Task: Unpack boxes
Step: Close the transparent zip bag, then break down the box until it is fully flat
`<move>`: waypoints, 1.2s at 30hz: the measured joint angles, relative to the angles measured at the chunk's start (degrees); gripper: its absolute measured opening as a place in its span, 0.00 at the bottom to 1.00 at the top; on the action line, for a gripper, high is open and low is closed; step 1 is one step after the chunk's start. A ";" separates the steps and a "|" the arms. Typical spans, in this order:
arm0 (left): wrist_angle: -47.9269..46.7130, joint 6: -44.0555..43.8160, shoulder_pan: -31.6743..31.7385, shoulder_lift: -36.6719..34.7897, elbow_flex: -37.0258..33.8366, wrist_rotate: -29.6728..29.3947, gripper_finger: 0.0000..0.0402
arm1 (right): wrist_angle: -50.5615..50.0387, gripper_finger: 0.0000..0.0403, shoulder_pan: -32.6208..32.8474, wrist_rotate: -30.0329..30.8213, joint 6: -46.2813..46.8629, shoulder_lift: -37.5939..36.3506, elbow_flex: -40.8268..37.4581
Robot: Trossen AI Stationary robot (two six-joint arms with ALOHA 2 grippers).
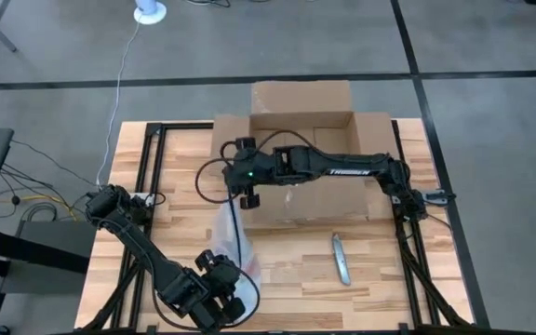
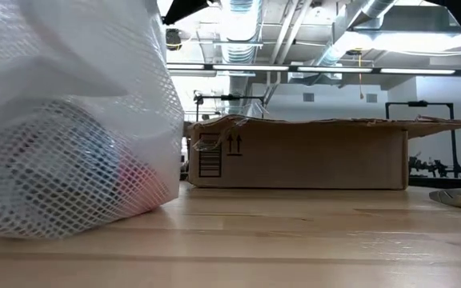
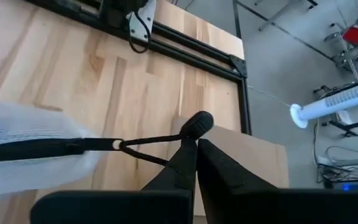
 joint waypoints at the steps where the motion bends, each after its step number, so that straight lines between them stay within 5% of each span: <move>1: -0.13 0.00 0.13 0.00 0.00 0.00 0.00 | -0.49 0.00 0.23 0.00 0.28 0.00 0.00; 8: -0.96 -0.84 0.29 -0.04 0.00 0.03 0.00 | -1.67 0.05 1.45 -2.52 -0.19 0.02 -0.01; 21: -2.13 2.31 1.16 -0.09 2.35 5.35 0.25 | -10.04 0.60 1.42 -2.83 -2.71 -3.50 1.58; 27: -8.23 5.88 -0.09 -0.11 6.19 5.18 0.25 | -20.88 0.64 4.80 -3.88 3.77 -8.50 1.54; 31: -9.77 4.79 -2.01 -0.35 6.88 4.16 0.25 | -29.41 0.65 7.19 -15.42 12.97 -8.79 0.61; 36: -12.40 -1.83 -5.01 -0.41 6.86 0.43 0.24 | -24.25 0.65 12.49 -18.78 13.74 -8.29 -11.33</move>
